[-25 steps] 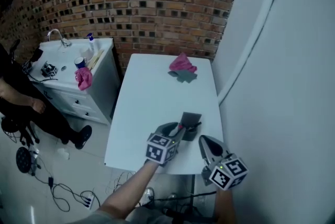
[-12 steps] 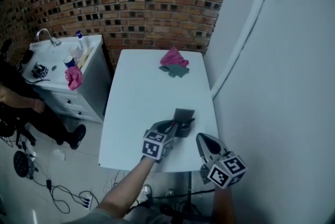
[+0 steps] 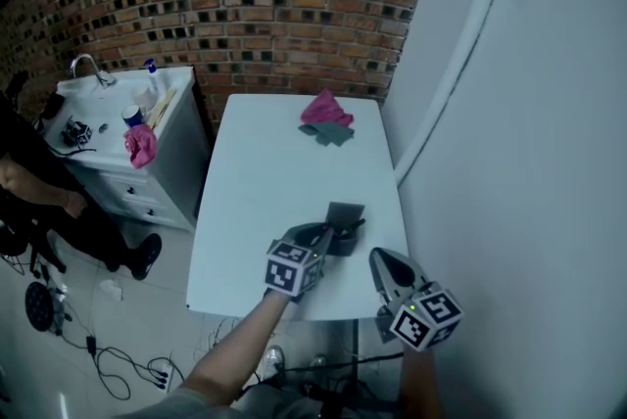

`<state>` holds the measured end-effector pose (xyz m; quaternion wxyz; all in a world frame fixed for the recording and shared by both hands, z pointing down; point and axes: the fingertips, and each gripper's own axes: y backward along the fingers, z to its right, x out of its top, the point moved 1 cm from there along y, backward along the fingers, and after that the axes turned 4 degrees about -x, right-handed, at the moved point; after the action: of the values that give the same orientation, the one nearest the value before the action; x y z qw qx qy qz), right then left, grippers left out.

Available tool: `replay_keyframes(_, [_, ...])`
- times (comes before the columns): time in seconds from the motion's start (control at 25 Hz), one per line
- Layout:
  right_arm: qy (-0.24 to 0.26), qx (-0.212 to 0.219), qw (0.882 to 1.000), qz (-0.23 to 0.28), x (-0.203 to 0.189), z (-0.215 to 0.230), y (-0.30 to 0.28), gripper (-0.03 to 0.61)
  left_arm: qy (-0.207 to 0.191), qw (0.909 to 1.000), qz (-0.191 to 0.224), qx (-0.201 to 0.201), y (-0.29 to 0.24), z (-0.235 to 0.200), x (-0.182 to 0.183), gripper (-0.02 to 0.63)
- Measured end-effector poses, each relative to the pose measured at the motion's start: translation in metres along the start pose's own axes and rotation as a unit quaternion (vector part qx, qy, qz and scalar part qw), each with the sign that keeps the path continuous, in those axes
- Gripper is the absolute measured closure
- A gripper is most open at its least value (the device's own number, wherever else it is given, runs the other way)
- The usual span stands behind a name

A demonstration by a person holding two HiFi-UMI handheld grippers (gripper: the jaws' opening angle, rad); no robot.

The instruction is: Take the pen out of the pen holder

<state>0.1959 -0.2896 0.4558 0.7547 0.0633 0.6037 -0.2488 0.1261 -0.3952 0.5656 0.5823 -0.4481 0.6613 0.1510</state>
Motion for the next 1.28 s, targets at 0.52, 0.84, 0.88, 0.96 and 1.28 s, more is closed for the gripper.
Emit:
replay_keyframes(0.52, [0.015,0.001,1.0,0.028,0.021,-0.021,0.011,0.592,-0.025,0.9985,0.046,-0.013,0.048,0.014,0.045,0.569])
replay_keyframes(0.84, [0.016,0.01,0.998,0.061,0.035,-0.04,0.017,0.592,-0.039,0.9939,0.101,-0.021,0.102,0.033,0.093,0.569])
replay_keyframes(0.88, [0.016,0.011,0.998,0.065,0.037,-0.042,0.018,0.592,-0.04,0.9933,0.106,-0.023,0.108,0.035,0.099,0.569])
replay_keyframes(0.96, [0.016,0.016,0.997,0.074,0.04,-0.047,0.02,0.592,-0.044,0.9919,0.116,-0.028,0.12,0.04,0.108,0.569])
replay_keyframes(1.28, [0.043,0.039,0.992,0.108,0.064,-0.066,0.015,0.592,-0.059,0.9852,0.157,-0.035,0.166,0.052,0.136,0.569])
